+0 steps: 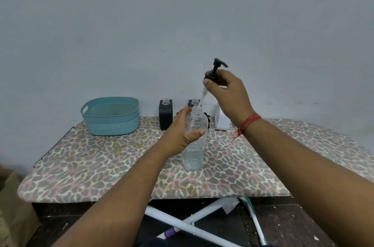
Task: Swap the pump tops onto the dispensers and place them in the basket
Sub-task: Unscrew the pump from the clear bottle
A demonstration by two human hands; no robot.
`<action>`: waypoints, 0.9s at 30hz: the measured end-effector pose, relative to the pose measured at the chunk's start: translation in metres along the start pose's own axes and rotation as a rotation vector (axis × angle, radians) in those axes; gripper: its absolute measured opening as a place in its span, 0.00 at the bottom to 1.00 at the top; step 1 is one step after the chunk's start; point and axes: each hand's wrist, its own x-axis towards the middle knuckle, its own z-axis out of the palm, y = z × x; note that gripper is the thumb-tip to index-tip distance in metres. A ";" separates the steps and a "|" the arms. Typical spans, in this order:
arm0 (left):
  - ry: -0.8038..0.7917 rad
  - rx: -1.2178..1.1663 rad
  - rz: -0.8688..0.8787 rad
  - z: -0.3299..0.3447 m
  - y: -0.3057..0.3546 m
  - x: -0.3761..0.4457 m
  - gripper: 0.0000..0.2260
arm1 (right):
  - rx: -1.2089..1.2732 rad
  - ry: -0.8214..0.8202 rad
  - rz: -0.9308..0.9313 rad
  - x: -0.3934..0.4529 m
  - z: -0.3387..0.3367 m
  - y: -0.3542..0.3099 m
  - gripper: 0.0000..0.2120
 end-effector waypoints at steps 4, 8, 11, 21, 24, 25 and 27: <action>-0.013 -0.004 -0.005 -0.002 0.003 -0.002 0.39 | 0.062 0.140 -0.066 0.007 -0.015 -0.016 0.12; -0.035 0.009 -0.038 -0.004 0.007 -0.005 0.42 | 0.092 0.264 -0.113 0.013 -0.032 -0.032 0.12; -0.065 0.024 -0.066 -0.007 0.014 -0.007 0.40 | 0.136 0.328 -0.099 0.017 -0.046 -0.041 0.12; 0.170 -0.020 -0.036 -0.015 0.055 -0.020 0.38 | 0.264 0.465 0.092 0.012 -0.091 -0.039 0.08; 0.230 0.181 0.116 -0.015 0.078 -0.022 0.37 | 0.215 0.464 0.146 0.009 -0.107 -0.026 0.09; 0.235 0.271 0.184 -0.011 0.086 -0.023 0.36 | 0.193 0.456 0.162 0.008 -0.112 -0.021 0.09; 0.226 0.416 0.324 -0.002 0.101 -0.021 0.34 | 0.146 0.438 0.200 0.007 -0.122 -0.009 0.09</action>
